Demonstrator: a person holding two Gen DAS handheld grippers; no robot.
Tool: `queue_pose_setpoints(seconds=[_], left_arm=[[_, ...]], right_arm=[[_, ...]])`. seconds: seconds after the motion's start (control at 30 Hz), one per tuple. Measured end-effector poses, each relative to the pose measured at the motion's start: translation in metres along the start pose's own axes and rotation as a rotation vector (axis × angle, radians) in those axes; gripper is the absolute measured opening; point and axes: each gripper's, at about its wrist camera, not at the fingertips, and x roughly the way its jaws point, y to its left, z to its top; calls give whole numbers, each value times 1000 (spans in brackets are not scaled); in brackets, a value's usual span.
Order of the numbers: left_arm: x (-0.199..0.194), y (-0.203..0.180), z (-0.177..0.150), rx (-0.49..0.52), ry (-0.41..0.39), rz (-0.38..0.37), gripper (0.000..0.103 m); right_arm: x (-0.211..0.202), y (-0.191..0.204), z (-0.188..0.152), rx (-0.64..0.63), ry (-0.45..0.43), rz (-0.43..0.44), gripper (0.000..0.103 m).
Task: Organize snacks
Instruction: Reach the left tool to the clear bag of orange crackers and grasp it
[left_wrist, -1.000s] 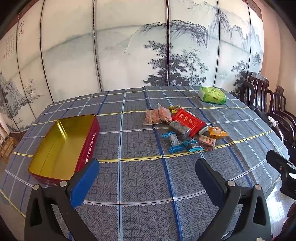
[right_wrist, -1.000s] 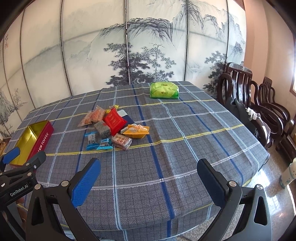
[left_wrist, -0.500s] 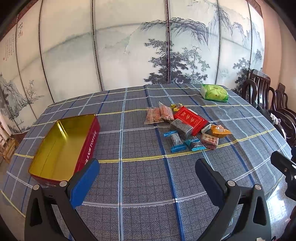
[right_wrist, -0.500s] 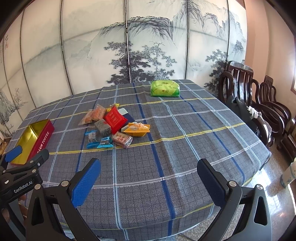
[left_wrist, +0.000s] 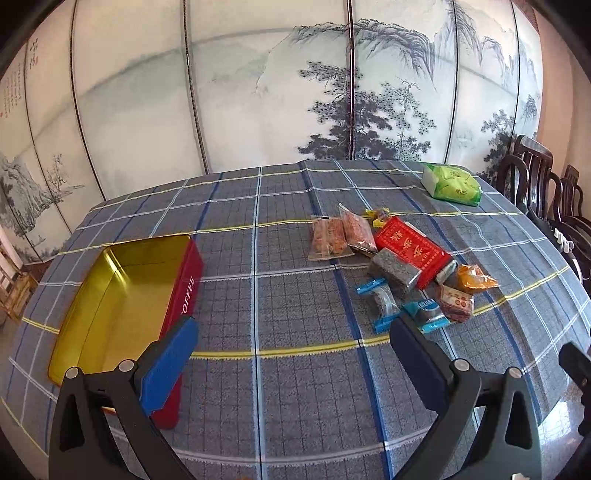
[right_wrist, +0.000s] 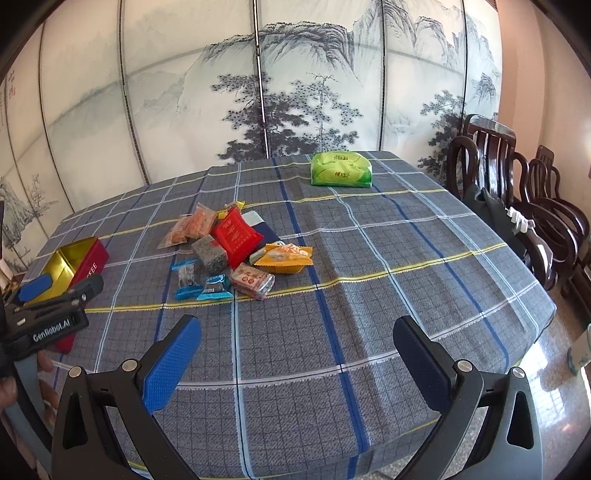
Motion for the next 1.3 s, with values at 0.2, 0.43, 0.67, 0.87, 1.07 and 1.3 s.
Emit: queue_pose_setpoints(seconds=[0.2, 0.43, 0.67, 0.87, 1.07, 1.3], left_arm=[[50, 1, 34, 4, 32, -38, 101], [125, -8, 63, 31, 125, -70, 85], [175, -21, 76, 47, 185, -95, 77], [207, -29, 85, 48, 227, -96, 55], [217, -33, 87, 32, 221, -98, 36], [193, -24, 91, 25, 165, -60, 35]], right_arm=[[29, -5, -2, 12, 38, 35, 103], [51, -18, 3, 34, 46, 46, 103], [75, -31, 0, 53, 81, 69, 103], [94, -43, -1, 84, 110, 74, 103], [99, -49, -1, 100, 118, 80, 103], [92, -49, -1, 104, 105, 74, 103]])
